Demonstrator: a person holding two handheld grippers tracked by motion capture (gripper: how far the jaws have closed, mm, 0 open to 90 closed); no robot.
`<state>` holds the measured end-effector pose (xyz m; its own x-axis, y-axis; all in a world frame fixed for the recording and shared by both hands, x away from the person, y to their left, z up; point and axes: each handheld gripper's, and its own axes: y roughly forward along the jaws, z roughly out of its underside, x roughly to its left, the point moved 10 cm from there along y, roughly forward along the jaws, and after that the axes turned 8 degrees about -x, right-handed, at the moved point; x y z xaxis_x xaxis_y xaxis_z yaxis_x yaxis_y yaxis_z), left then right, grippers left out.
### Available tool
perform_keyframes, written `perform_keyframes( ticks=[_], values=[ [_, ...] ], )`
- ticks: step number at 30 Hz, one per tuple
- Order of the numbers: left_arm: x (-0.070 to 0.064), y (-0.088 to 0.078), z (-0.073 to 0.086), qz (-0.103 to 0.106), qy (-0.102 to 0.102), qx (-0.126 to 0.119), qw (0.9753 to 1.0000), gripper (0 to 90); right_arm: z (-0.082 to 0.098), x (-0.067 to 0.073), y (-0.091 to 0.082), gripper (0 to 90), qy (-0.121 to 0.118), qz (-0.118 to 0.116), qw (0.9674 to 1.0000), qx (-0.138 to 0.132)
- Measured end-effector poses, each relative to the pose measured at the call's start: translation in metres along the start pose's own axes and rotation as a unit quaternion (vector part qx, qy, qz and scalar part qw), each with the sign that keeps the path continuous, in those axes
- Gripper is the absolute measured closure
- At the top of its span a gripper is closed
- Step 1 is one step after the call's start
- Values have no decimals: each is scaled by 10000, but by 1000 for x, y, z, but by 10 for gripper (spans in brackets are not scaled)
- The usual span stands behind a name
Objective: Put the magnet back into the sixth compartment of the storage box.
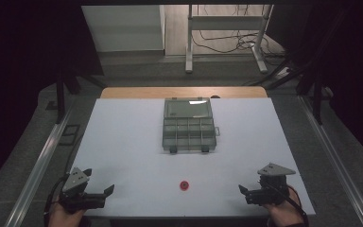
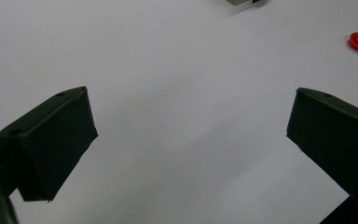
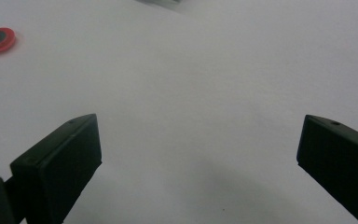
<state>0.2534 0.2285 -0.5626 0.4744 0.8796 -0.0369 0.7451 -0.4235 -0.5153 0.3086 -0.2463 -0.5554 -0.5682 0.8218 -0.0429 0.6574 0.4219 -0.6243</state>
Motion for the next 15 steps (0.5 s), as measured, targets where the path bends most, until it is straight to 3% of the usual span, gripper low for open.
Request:
perform_keyframes(
  ticks=[15],
  values=[
    [0, 0, 0, -1, 7, -23, 10000, 12, 0, 1, 1, 0, -70, 13, 10000, 55]
  ],
)
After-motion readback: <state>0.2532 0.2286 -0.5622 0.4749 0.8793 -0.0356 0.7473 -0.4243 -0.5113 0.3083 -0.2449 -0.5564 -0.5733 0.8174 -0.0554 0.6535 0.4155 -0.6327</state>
